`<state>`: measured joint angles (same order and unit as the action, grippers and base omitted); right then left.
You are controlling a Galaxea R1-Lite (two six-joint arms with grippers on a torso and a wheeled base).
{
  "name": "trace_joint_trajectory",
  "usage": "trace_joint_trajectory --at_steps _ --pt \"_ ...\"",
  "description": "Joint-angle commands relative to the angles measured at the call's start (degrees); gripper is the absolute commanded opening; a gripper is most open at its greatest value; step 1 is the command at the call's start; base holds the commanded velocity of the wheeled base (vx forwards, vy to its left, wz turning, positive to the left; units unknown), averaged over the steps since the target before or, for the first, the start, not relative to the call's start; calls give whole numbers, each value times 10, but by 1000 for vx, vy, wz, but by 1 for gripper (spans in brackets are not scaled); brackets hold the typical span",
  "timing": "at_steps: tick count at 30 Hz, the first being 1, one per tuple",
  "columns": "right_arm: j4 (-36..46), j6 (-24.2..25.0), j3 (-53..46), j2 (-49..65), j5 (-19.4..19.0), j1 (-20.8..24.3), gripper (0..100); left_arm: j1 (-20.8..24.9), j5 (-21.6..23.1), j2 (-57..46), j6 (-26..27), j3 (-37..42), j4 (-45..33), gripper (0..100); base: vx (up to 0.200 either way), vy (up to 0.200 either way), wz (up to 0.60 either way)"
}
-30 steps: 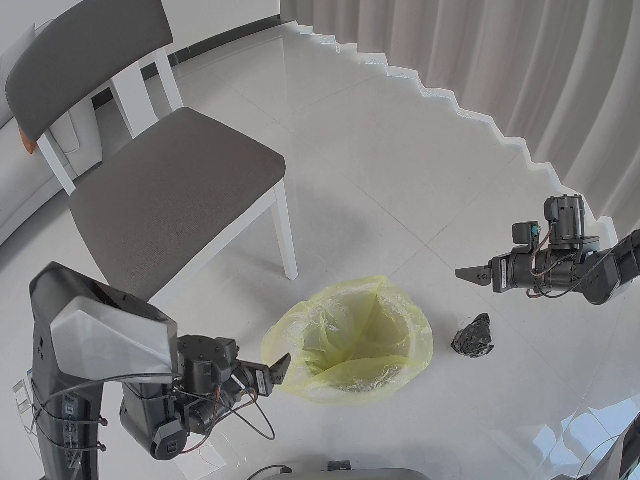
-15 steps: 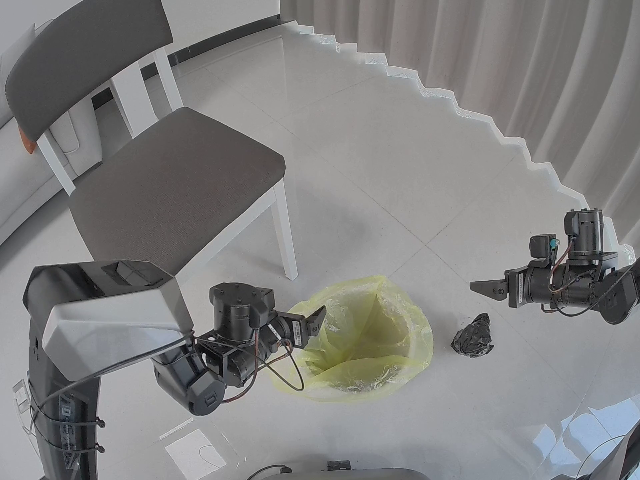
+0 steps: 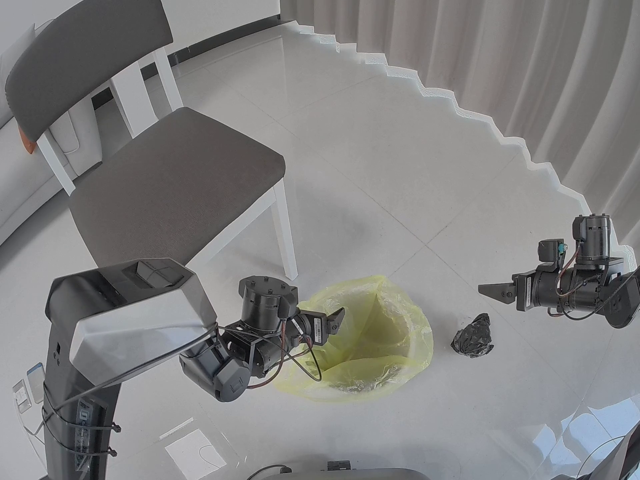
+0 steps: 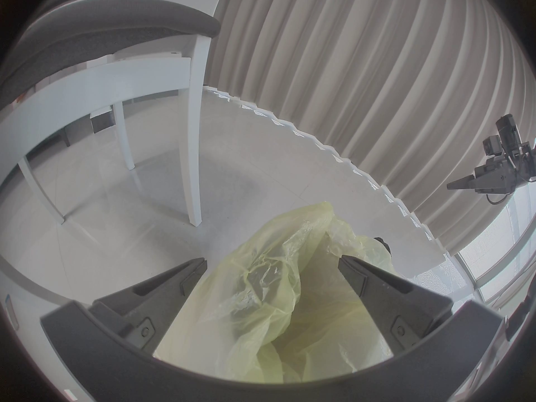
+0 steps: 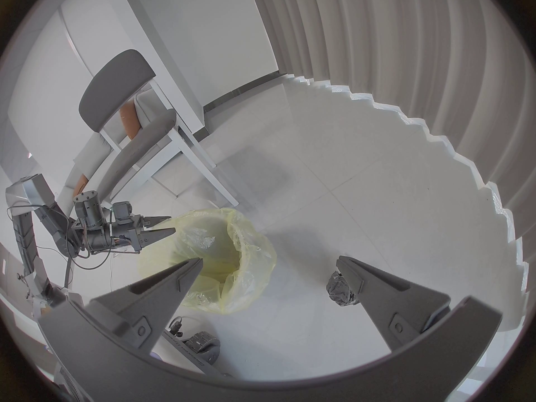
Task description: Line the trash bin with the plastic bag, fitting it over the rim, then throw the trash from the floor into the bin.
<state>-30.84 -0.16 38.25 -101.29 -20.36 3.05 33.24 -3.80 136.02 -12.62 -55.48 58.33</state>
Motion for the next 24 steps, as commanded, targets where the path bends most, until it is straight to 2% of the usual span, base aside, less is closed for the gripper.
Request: trace_joint_trajectory --at_steps 1,2,9,24 --pt "-1 0 -3 -2 -4 -4 100 -4 -2 14 4 -25 -17 100 0 0 0" --pt "-1 0 -3 -2 -5 -4 100 -5 -2 17 5 -32 -23 0 0 0 0" --pt "-2 -1 -6 -3 -6 -9 100 -5 -7 24 7 -68 -64 0 0 0 0" --pt "-3 0 -8 -6 -6 -10 100 -24 -16 26 7 -82 -66 0 0 0 0"
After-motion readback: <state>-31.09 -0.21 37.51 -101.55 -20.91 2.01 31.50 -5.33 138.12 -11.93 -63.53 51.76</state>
